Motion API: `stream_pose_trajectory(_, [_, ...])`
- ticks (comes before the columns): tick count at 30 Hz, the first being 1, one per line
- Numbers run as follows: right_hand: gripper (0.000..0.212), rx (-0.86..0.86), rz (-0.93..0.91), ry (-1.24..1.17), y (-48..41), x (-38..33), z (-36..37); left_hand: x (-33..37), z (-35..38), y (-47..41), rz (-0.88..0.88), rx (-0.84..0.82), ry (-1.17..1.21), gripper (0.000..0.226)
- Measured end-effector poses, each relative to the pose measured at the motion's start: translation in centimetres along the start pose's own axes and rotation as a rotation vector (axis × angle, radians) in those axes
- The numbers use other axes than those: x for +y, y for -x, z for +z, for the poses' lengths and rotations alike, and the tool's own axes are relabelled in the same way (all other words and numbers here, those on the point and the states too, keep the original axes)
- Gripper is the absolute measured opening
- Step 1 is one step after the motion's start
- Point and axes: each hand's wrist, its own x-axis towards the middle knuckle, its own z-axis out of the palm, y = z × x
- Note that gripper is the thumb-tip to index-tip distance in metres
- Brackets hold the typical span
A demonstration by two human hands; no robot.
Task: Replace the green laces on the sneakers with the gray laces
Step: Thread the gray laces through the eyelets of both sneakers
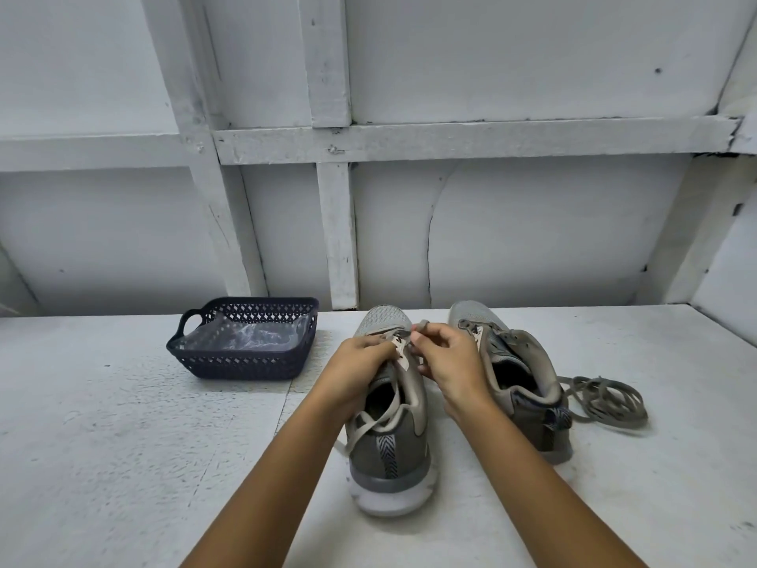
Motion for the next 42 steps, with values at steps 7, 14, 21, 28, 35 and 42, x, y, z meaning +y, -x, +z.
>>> stream_pose_trajectory(7, [0.017, 0.037, -0.055, -0.02, -0.4, 0.4, 0.3, -0.2, -0.4, -0.2, -0.014, -0.054, 0.115, 0.027])
stream_pose_trajectory(14, [0.02, 0.067, -0.129, 0.005, -0.9, 1.1, 0.3, -0.7, -0.3, -0.7, 0.004, -0.064, 0.118, 0.015])
stream_pose_trajectory(21, [0.025, 0.134, -0.237, 0.098, -0.8, 1.9, 0.5, -0.9, -0.1, -0.7, 0.024, -0.072, 0.126, 0.015])
stream_pose_trajectory(28, [0.031, 0.14, -0.305, 0.263, -0.6, 2.5, 0.2, -1.1, 0.3, -0.7, 0.058, -0.098, 0.013, 0.013])
stream_pose_trajectory(35, [0.011, 0.135, -0.268, 0.381, -0.3, 2.0, -0.1, -1.6, 0.5, -2.1, 0.067, 0.004, -0.251, 0.031])
stream_pose_trajectory(42, [0.021, 0.045, -0.249, 0.398, 0.5, 2.6, 0.4, -1.3, 0.5, -2.2, 0.214, 0.038, -0.52, 0.026])
